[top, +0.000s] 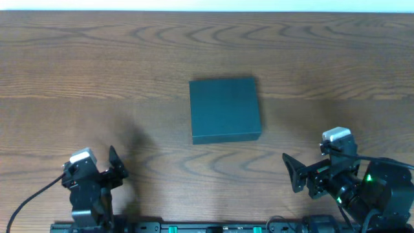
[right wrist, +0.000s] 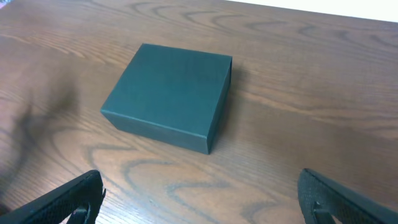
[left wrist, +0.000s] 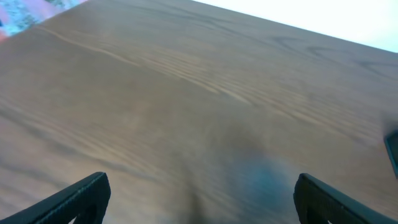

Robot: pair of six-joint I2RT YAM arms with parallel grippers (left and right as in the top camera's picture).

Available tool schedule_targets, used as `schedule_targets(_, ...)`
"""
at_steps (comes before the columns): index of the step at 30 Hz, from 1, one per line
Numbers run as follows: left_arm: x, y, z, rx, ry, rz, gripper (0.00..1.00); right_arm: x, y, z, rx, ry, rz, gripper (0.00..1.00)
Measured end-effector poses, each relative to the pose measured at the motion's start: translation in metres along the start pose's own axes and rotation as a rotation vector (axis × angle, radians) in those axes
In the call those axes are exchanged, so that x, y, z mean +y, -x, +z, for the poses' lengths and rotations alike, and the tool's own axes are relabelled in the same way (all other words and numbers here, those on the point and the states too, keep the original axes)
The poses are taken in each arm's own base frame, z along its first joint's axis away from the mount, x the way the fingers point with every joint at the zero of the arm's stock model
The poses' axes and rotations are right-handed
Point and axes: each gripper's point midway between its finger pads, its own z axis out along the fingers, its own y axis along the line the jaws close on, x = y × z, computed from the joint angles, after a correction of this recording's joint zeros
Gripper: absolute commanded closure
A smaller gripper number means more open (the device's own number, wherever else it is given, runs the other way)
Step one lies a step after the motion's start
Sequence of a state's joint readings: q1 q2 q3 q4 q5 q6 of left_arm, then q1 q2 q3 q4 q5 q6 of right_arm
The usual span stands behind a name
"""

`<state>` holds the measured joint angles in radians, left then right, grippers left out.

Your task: Pack container

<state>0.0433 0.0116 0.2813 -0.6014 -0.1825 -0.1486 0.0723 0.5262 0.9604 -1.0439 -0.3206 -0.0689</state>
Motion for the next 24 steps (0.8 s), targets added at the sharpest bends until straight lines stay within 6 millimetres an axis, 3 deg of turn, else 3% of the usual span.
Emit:
schedule_targets(9, -0.017, -0.016, 0.025, -0.027, -0.087, -0.009, 0.04, 0.0, 0.0, 0.0, 0.0, 0.0, 0.0, 0.01)
schedule_targets(24, -0.025, -0.012, 0.025, -0.045, -0.133, -0.001, 0.05, 0.0, 0.0, 0.0, 0.001, 0.0, 0.0, 0.01)
